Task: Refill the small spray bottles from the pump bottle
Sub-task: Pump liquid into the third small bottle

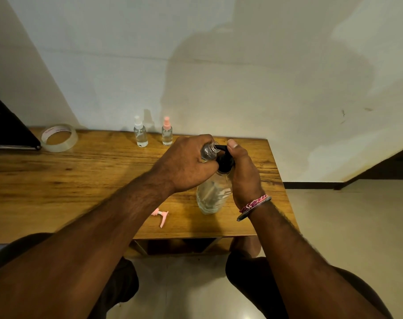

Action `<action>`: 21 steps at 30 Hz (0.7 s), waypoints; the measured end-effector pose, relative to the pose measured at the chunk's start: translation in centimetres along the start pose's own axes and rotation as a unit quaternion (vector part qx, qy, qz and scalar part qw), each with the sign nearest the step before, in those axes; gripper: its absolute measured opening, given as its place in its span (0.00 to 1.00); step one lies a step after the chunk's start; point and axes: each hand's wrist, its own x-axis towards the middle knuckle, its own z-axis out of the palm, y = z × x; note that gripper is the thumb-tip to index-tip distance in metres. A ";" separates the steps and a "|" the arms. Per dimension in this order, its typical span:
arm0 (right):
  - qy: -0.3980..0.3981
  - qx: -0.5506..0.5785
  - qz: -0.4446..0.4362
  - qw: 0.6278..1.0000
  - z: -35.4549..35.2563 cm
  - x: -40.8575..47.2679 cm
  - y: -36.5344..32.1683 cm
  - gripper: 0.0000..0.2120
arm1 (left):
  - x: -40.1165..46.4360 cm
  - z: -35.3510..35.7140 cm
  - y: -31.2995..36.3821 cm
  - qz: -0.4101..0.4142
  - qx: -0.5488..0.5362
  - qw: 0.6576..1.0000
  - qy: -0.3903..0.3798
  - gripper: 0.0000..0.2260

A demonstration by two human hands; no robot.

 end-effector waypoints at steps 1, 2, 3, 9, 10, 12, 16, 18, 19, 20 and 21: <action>0.004 0.003 0.001 1.000 0.0 0.0 0.0 0.18 | 0.0 0.0 0.0 0.000 0.002 1.000 0.000 0.11; 0.008 0.003 0.002 1.000 0.0 0.0 0.0 0.18 | 0.0 0.0 0.0 0.000 0.004 1.000 0.001 0.11; 0.010 0.003 0.000 1.000 0.0 0.0 0.0 0.17 | 0.0 0.0 -0.1 -0.001 0.005 1.000 0.000 0.11; -0.009 -0.018 -0.021 1.000 0.2 -0.1 -0.5 0.16 | 0.0 0.0 -0.2 0.001 0.008 1.000 0.003 0.12; -0.019 -0.018 -0.026 0.999 0.2 -0.2 -0.5 0.17 | 0.0 0.0 -0.2 0.005 0.009 1.000 0.004 0.13; -0.028 -0.017 -0.028 0.999 0.2 -0.4 -0.6 0.17 | 0.0 0.0 0.0 0.011 0.011 1.000 0.006 0.13; -0.032 -0.024 -0.027 0.999 0.1 -0.7 -0.9 0.19 | 0.1 0.1 -0.2 0.010 0.007 1.000 0.008 0.11; -0.033 -0.022 -0.028 0.999 0.2 -0.8 -0.9 0.20 | 0.1 0.1 -0.2 0.009 0.008 1.000 0.008 0.11; -0.033 -0.021 -0.028 0.999 0.3 -0.8 -1.0 0.20 | 0.1 0.0 -0.3 0.009 0.008 1.000 0.008 0.11; -0.032 -0.022 -0.029 0.999 0.3 -0.9 -1.0 0.21 | 0.1 0.0 -0.2 0.009 0.008 1.000 0.007 0.11; -0.031 -0.023 -0.028 0.999 0.3 -0.9 -1.1 0.24 | 0.1 0.0 -0.2 0.009 0.006 1.000 0.006 0.11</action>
